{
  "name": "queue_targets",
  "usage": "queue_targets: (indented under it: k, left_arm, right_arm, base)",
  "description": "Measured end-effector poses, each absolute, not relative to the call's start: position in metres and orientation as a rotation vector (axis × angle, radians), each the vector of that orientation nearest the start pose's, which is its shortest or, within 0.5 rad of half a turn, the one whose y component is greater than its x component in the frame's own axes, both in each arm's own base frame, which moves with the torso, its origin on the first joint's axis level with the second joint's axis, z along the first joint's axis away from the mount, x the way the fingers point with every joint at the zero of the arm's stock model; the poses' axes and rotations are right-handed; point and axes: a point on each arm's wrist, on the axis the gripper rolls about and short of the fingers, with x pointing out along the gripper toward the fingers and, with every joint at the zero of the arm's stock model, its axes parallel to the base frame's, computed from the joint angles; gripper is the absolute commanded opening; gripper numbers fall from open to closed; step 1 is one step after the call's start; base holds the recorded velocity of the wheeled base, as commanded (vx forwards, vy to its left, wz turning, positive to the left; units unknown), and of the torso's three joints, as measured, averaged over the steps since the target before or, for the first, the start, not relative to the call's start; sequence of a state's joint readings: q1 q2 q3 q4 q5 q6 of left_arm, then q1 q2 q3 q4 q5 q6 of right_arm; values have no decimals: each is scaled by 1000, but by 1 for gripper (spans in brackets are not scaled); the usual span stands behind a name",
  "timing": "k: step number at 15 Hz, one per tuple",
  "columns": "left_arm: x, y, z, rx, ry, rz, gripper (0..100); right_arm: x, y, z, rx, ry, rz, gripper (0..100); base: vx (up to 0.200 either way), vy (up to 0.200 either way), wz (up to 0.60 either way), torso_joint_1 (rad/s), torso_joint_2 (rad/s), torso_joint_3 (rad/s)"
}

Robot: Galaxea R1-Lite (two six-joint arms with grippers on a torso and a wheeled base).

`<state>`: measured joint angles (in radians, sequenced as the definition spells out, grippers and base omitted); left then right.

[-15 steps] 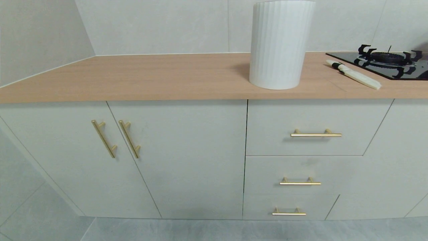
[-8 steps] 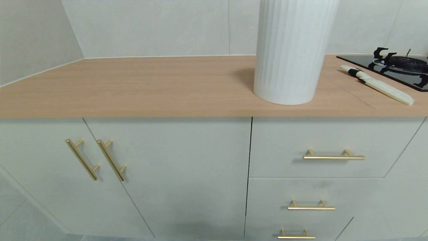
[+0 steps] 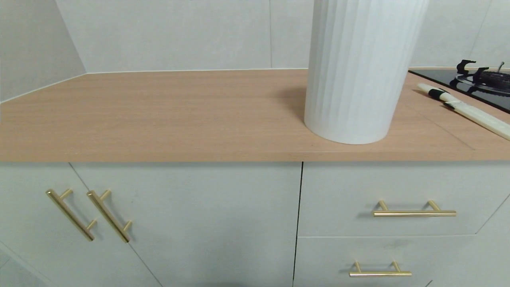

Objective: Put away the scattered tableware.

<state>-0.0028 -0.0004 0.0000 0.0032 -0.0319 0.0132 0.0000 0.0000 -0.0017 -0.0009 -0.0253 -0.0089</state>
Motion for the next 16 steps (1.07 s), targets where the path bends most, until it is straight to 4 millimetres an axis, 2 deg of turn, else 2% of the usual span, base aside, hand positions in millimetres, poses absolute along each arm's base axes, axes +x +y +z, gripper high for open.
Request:
queue_targets:
  k: [10,16]
  left_arm:
    - [-23,-1,75,17,2,-35,100]
    - [-23,-1,75,18,2,-35,100]
  right_arm:
    - [-23,-1,76,-9,-3,-25,100]
    - [-23,-1,76,-8,-3,-25,100]
  base:
    - [0,0,0,0,0,0]
    - [0,-200,0,3,2,2]
